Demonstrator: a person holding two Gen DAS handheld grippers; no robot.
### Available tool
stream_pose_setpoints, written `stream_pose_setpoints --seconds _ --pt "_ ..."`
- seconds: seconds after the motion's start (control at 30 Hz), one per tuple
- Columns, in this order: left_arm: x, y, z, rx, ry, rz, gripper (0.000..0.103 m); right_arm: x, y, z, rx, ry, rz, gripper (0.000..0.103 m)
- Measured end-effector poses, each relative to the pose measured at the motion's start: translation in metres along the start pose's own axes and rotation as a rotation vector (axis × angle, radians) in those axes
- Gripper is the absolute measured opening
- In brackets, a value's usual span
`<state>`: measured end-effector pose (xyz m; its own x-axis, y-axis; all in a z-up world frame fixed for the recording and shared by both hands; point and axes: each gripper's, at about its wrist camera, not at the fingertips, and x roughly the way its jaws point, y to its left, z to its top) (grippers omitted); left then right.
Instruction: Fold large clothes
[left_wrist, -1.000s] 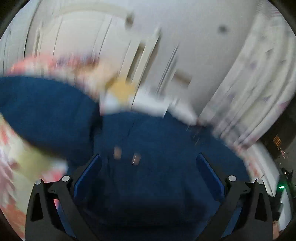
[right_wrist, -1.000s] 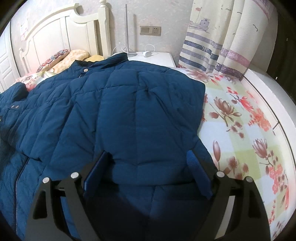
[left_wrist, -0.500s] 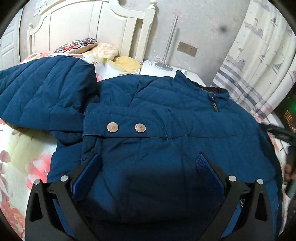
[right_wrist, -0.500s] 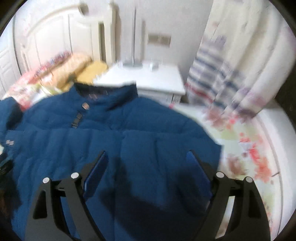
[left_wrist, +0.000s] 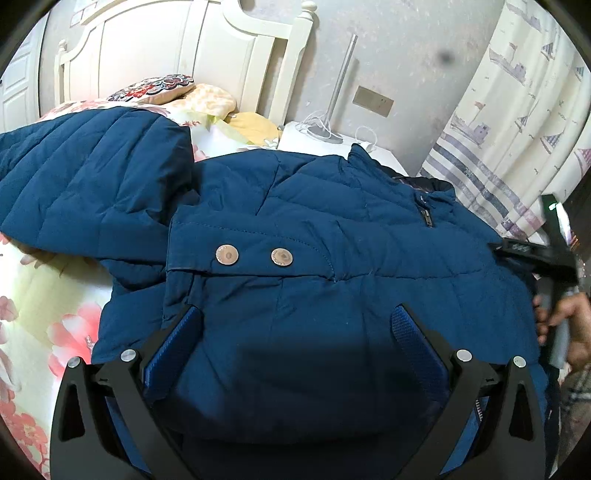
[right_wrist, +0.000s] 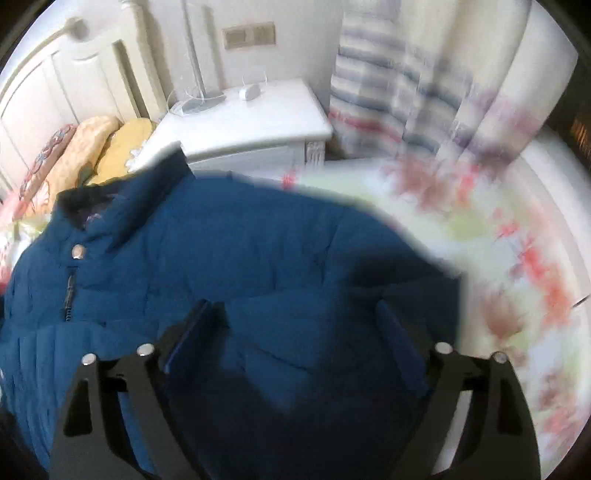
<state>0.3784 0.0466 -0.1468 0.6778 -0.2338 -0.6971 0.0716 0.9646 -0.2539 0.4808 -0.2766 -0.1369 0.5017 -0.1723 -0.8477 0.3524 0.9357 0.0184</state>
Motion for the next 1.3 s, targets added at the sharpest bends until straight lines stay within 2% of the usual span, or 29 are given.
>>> stream_pose_setpoints --seconds 0.1,0.17,0.2,0.23,0.27,0.33,0.37,0.4,0.43,0.5,0.53,0.6,0.67,0.77,0.8,0.83,0.97,1.07,1.13,1.17,1.23,1.3 --pt "0.000 0.000 0.000 0.001 0.000 0.000 0.099 -0.011 0.010 0.003 -0.016 0.016 -0.034 0.091" --pt "0.001 -0.001 0.000 0.007 0.003 0.009 0.099 -0.034 0.020 -0.002 -0.018 -0.045 -0.002 0.090" --pt "0.002 -0.001 0.000 0.010 0.005 0.014 0.099 -0.052 0.036 -0.010 -0.056 -0.102 0.044 0.091" --pt "0.002 -0.002 0.000 0.015 0.006 0.019 0.099 -0.059 0.048 -0.017 -0.090 -0.121 0.065 0.093" --pt "0.003 -0.002 0.000 0.017 0.007 0.022 0.099 -0.064 0.065 -0.027 -0.143 -0.121 0.093 0.094" --pt "0.003 -0.002 0.000 0.017 0.007 0.022 0.099 -0.056 0.099 -0.046 -0.255 -0.053 0.164 0.094" --pt "0.002 -0.002 0.000 0.016 0.006 0.021 0.099 -0.047 0.113 -0.056 -0.304 -0.020 0.159 0.095" --pt "0.002 -0.002 0.000 0.016 0.006 0.022 0.099 -0.039 0.125 -0.066 -0.360 -0.044 0.098 0.099" --pt "0.002 -0.002 0.000 0.014 0.006 0.019 0.099 -0.040 0.126 -0.067 -0.354 -0.069 0.090 0.101" --pt "0.002 -0.002 0.000 0.010 0.003 0.014 0.099 -0.036 0.115 -0.061 -0.301 -0.019 0.130 0.100" --pt "0.002 -0.002 0.000 0.011 0.003 0.014 0.099 -0.040 0.111 -0.058 -0.278 -0.002 0.116 0.100" --pt "0.003 -0.002 0.000 0.013 0.005 0.017 0.099 -0.063 0.111 -0.059 -0.287 -0.066 0.088 0.099" --pt "0.003 -0.003 0.000 0.019 0.007 0.025 0.099 -0.081 0.119 -0.069 -0.308 -0.104 0.138 0.099" --pt "0.003 -0.003 -0.001 0.021 0.008 0.028 0.099 -0.073 0.131 -0.090 -0.367 -0.030 0.209 0.100" --pt "0.002 -0.002 -0.001 0.019 0.007 0.025 0.099 -0.063 0.138 -0.102 -0.409 0.000 0.185 0.101" --pt "0.002 -0.003 0.000 0.019 0.006 0.023 0.099 -0.062 0.139 -0.109 -0.418 -0.036 0.179 0.101" --pt "0.002 -0.001 0.000 0.014 0.005 0.016 0.099 -0.077 0.136 -0.112 -0.367 -0.016 0.164 0.100" --pt "0.002 -0.001 0.000 0.014 0.005 0.016 0.099 -0.103 0.127 -0.131 -0.359 -0.086 0.182 0.100" --pt "0.002 -0.001 0.000 0.015 0.005 0.017 0.099 -0.098 0.124 -0.147 -0.384 -0.055 0.149 0.100" --pt "0.002 -0.001 0.000 0.016 0.004 0.016 0.099 -0.093 0.121 -0.154 -0.391 -0.058 0.162 0.101" --pt "0.000 0.000 0.000 0.015 0.003 0.015 0.099 -0.092 0.113 -0.153 -0.365 -0.056 0.190 0.101" --pt "-0.002 0.000 -0.001 0.017 0.000 0.007 0.099 -0.098 0.114 -0.152 -0.356 -0.039 0.164 0.100"
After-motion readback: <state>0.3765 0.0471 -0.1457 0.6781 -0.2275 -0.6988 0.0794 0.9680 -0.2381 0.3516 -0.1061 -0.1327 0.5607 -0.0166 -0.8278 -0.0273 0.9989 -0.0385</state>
